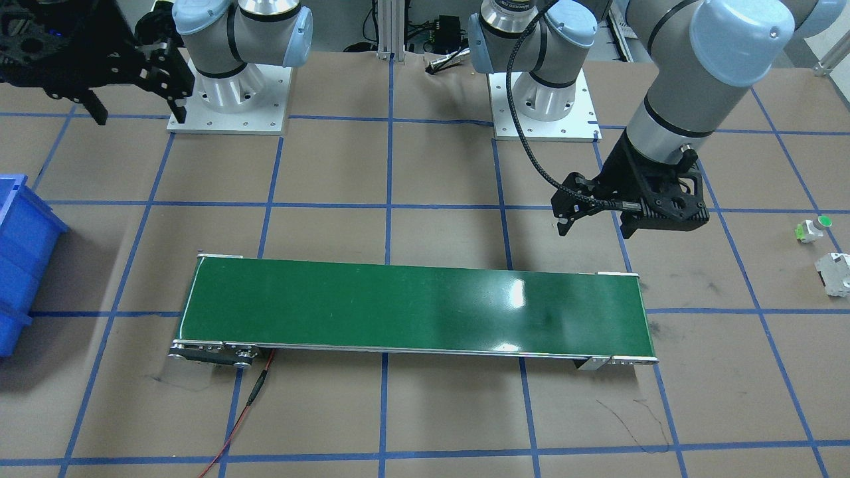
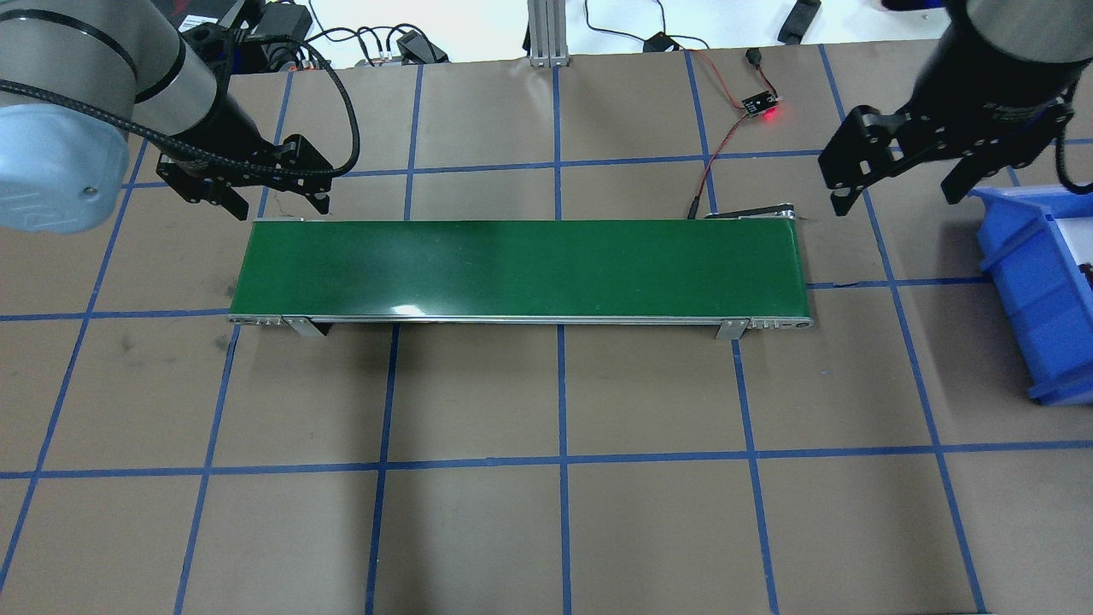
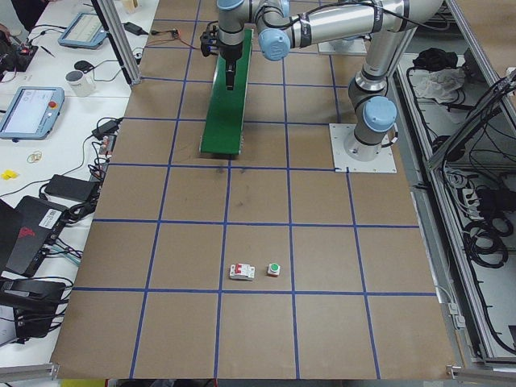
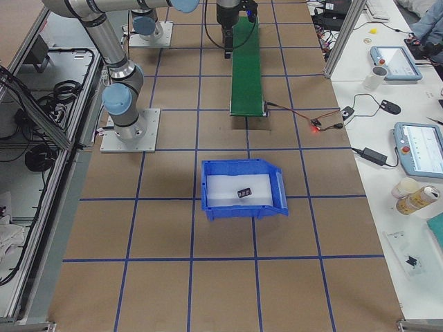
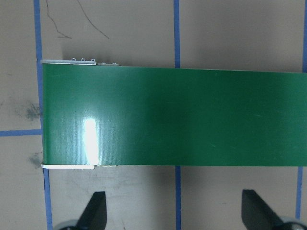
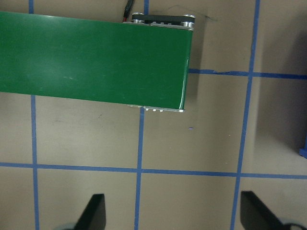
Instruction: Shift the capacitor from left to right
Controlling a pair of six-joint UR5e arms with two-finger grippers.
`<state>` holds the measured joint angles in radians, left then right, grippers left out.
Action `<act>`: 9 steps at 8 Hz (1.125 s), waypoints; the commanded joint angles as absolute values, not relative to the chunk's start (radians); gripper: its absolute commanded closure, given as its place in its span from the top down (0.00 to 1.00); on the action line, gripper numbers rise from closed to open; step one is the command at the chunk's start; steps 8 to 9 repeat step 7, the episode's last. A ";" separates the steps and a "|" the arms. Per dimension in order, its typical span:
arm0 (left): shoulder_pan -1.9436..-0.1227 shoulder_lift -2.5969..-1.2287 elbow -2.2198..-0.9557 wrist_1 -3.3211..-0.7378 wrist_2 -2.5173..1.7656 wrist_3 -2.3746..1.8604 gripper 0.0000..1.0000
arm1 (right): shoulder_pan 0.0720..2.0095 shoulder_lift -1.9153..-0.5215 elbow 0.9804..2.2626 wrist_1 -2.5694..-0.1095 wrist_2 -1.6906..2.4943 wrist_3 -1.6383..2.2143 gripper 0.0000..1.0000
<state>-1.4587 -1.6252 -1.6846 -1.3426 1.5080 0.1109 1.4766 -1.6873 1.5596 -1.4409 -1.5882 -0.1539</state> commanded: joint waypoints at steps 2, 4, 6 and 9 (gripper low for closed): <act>-1.462 -1.611 -1.689 -1.374 1.517 0.095 1.00 | 1.557 -1.654 1.565 -1.474 -1.589 -0.091 1.00; -1.460 -1.638 -1.693 -1.370 1.514 0.086 1.00 | 1.557 -1.652 1.562 -1.496 -1.597 -0.090 1.00; -1.462 -1.620 -1.693 -1.373 1.517 0.022 1.00 | 1.557 -1.652 1.560 -1.497 -1.598 -0.091 1.00; -1.460 -1.626 -1.694 -1.364 1.519 0.021 1.00 | 1.557 -1.652 1.560 -1.497 -1.600 -0.091 1.00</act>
